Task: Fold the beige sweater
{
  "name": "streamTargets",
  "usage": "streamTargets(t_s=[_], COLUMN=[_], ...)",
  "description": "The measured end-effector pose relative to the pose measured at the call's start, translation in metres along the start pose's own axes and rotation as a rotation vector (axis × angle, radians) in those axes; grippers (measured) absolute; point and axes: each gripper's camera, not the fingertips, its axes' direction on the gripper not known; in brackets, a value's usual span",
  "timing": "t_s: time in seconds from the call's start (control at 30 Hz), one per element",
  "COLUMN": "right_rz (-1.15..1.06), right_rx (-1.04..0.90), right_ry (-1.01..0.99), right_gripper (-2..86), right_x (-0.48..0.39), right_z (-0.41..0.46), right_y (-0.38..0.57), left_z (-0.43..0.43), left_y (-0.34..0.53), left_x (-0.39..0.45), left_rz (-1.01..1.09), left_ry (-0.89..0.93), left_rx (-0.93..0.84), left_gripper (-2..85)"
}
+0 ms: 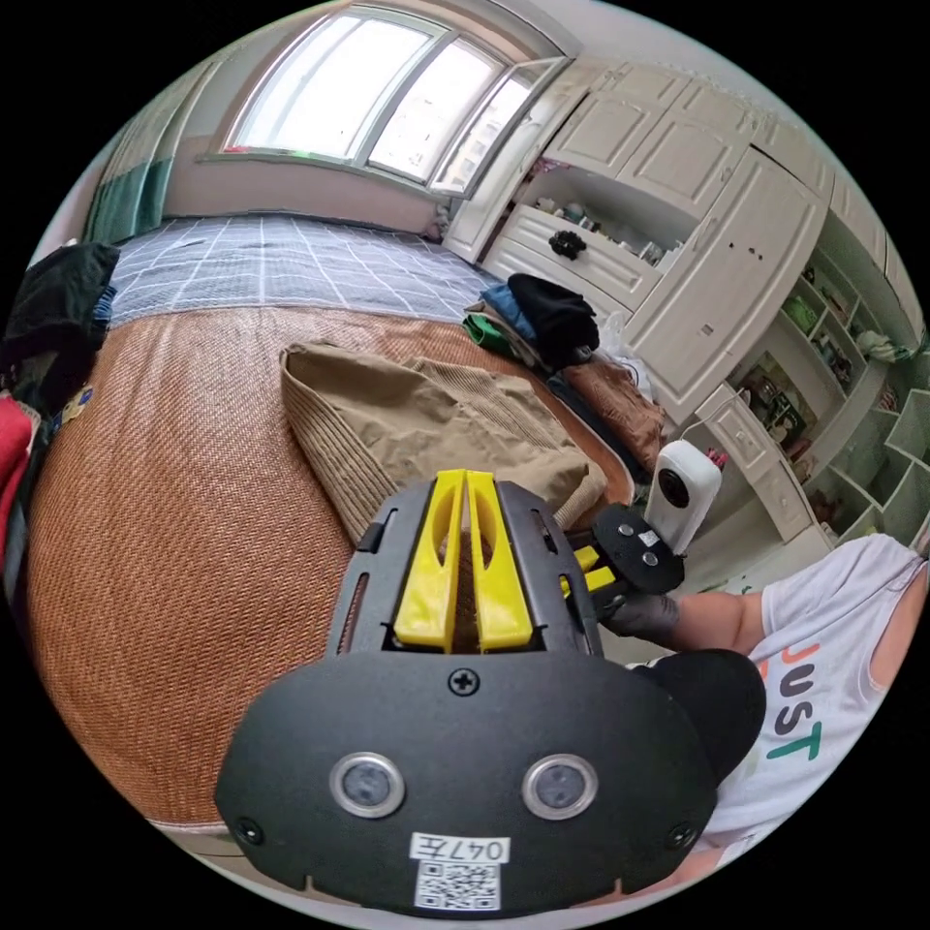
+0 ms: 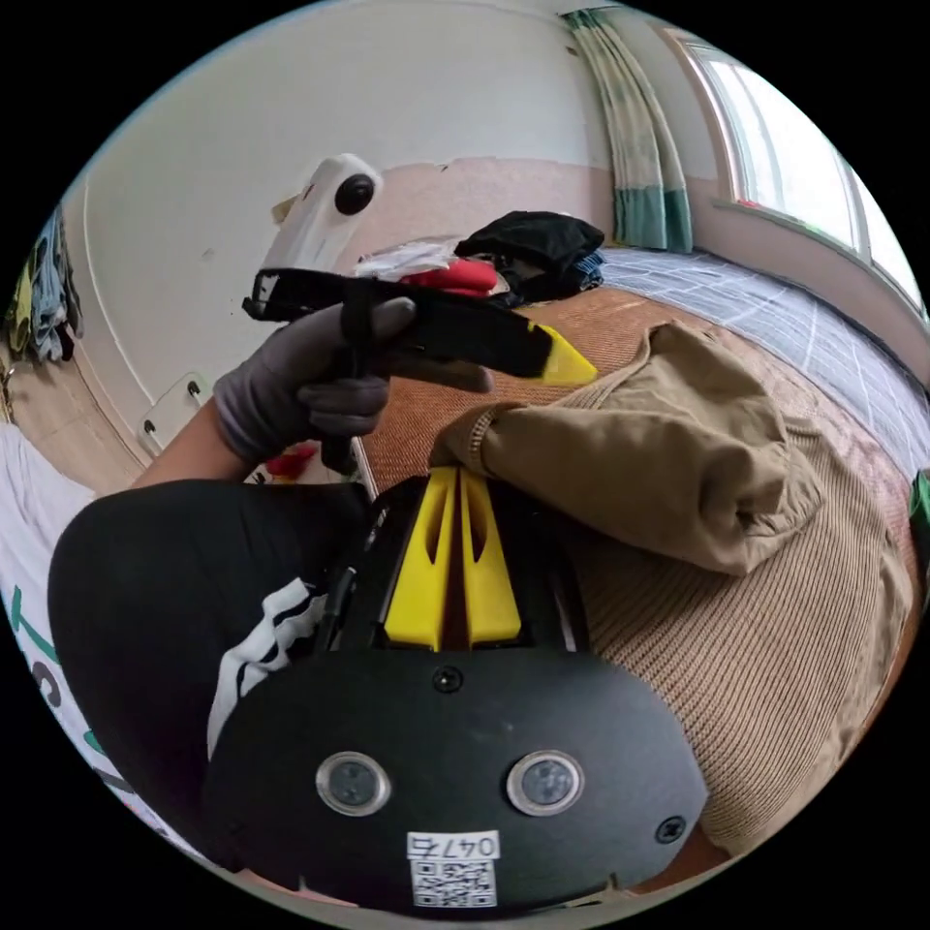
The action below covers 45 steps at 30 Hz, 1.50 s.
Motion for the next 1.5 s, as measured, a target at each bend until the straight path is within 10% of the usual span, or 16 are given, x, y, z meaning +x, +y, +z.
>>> streamTargets(t_s=[0.53, 1.07, 1.5], right_rz=[0.201, 0.152, 0.214], right_rx=[0.213, -0.314, -0.18], right_ry=[0.09, 0.098, 0.113], right_gripper=[-1.2, -0.8, -1.2], right_x=[0.074, 0.257, 0.276], right_z=[-0.127, 0.14, 0.069], right_y=[0.037, -0.165, -0.082], left_z=[0.062, 0.128, 0.15], left_y=[-0.028, -0.047, -0.07], left_x=[0.143, 0.301, 0.428], left_rz=[0.282, 0.458, 0.553], left_ry=[-0.139, -0.27, -0.388], left_rx=[-0.21, -0.392, -0.409], left_gripper=[-0.8, -0.8, -0.9])
